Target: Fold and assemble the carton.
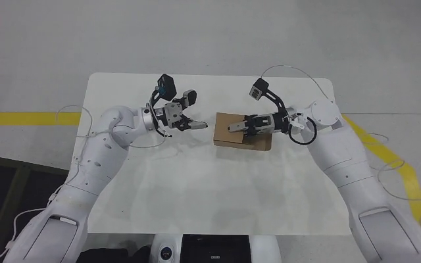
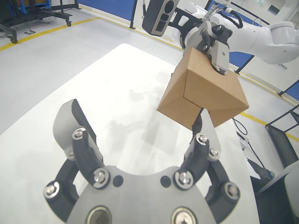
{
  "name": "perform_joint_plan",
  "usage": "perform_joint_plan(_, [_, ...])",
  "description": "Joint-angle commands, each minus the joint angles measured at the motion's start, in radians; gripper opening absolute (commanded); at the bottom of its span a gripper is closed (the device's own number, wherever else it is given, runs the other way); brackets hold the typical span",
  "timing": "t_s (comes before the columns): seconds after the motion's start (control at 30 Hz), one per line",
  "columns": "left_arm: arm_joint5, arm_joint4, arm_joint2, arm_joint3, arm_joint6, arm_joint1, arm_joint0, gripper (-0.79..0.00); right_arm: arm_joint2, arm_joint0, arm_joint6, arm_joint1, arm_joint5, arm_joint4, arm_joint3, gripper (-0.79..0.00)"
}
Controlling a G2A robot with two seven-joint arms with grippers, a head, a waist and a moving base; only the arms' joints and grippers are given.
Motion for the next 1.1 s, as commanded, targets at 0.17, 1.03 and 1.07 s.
perform_joint_plan(0.17, [-0.003,0.13,-0.012,-0.103,0.063,0.034,0.042,0.0,-0.04,-0.005,-0.006,-0.01,-0.019,-0.046,0.058,-0.785])
perform_joint_plan(1.03, [-0.003,0.695,0.041,-0.142,0.562,0.148,0.112,0.0,-0.174,0.075,-0.033,-0.092,-0.109,-0.098,0.33,-0.456])
perform_joint_plan(1.07, [-0.003,0.7,0.046,-0.145,0.568,0.148,0.111,0.0,-0.171,0.076,-0.03,-0.091,-0.109,-0.095,0.335,-0.456])
